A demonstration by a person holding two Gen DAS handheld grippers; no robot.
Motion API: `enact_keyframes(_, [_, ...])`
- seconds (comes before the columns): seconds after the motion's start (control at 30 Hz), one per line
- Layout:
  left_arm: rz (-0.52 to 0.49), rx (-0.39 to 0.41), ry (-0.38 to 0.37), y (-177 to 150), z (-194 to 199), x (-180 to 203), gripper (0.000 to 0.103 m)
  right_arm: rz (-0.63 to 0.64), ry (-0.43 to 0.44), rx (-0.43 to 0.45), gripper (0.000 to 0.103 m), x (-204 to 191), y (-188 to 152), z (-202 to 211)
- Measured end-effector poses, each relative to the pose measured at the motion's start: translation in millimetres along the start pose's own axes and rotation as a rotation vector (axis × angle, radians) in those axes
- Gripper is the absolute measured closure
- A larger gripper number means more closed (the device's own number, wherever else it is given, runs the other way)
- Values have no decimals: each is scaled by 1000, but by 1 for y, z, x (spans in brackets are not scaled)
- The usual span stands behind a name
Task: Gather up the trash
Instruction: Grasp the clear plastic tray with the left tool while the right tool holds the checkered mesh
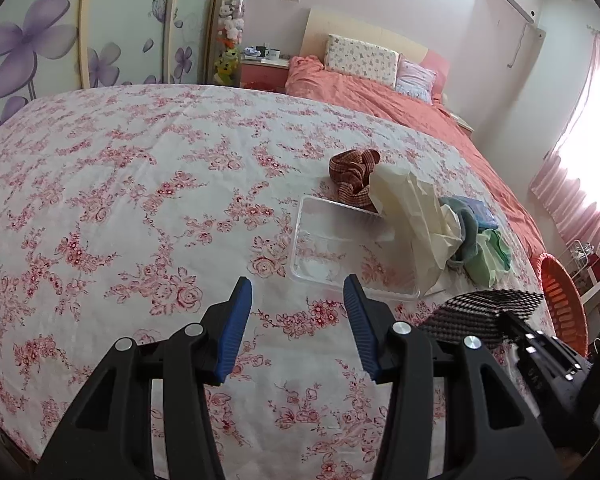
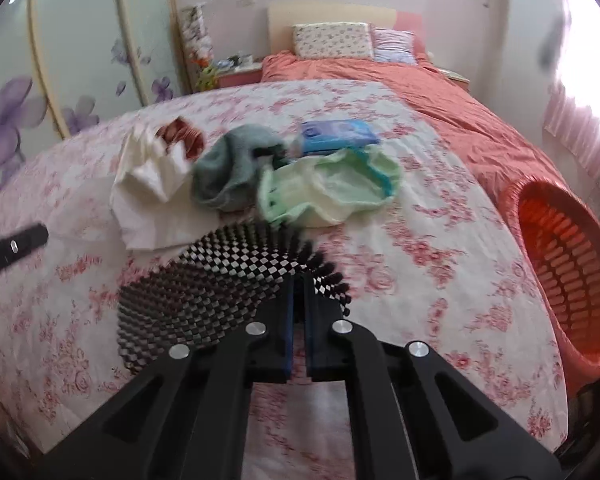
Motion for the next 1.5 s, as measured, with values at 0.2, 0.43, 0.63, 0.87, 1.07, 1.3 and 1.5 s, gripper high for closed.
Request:
enact_keyframes(0.2, [-17, -3, -9, 1, -2, 9, 55, -98, -23, 83, 98, 43, 10, 31])
enact_keyframes(0.43, [-19, -10, -18, 7, -8, 16, 55, -160, -65, 146, 98, 79, 17, 58])
enact_keyframes(0.63, [-26, -22, 5, 11, -17, 16, 55, -166, -72, 161, 98, 85, 18, 65])
enact_keyframes(0.87, [-18, -76, 57, 9, -38, 5, 80, -156, -69, 162, 98, 80, 17, 65])
enact_keyframes(1.07, [0, -32, 53, 19, -25, 0, 97, -156, -75, 177, 98, 79, 20, 73])
enact_keyframes(1.3, [6, 84, 74, 47, 14, -3, 97, -163, -80, 213, 98, 84, 27, 92])
enact_keyframes(1.5, [-16, 132, 47, 58, 40, 13, 97, -165, -83, 249, 98, 85, 33, 111])
Point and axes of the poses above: each gripper's, at about its wrist camera, not at the fingertips, and z roughly against the way its jaws point, x to its right, y to its top, the point moved 9 cm from there along -z, roughly the way its jaws point, and after that the axes turned 14 degrees about z, right-handed, at the moved point
